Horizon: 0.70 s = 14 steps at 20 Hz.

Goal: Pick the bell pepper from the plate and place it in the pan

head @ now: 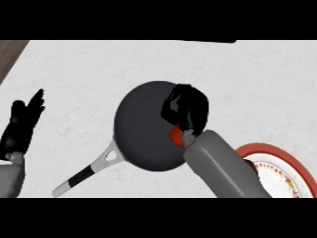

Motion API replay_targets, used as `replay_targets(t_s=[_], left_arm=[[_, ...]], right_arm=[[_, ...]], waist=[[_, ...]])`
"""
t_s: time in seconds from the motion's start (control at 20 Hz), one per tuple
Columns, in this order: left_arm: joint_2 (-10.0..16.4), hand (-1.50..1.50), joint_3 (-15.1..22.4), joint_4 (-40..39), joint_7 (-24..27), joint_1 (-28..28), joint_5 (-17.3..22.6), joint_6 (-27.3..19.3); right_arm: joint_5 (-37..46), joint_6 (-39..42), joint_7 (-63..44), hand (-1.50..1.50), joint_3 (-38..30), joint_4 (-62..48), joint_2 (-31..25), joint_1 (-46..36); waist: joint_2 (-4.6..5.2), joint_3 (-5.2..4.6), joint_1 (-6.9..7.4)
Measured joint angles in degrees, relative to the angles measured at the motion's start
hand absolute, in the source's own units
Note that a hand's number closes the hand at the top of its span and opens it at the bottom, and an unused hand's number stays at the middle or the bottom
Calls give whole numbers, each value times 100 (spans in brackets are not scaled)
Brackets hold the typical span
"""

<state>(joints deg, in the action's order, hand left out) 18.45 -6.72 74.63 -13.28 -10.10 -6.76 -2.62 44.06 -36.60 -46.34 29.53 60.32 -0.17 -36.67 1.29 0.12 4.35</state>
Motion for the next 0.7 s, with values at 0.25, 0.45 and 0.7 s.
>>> replay_targets(t_s=[0.25, 0.45, 0.7], left_arm=[[36, 0, -13, -106, -5, -174, 7, 70], [-1, 0, 44, -20, -79, -206, -31, 60], [22, 0, 34, -89, -99, -311, -24, 111]], right_arm=[[-1200, -673, 702, -150, 194, -843, 5, -351], [-1886, -1038, 1246, -150, 164, -1398, 4, -748], [-2561, -1709, 2000, -150, 229, -1582, -2, -916]], waist=[[30, 4, 89], [38, 7, 170], [43, 8, 181]])
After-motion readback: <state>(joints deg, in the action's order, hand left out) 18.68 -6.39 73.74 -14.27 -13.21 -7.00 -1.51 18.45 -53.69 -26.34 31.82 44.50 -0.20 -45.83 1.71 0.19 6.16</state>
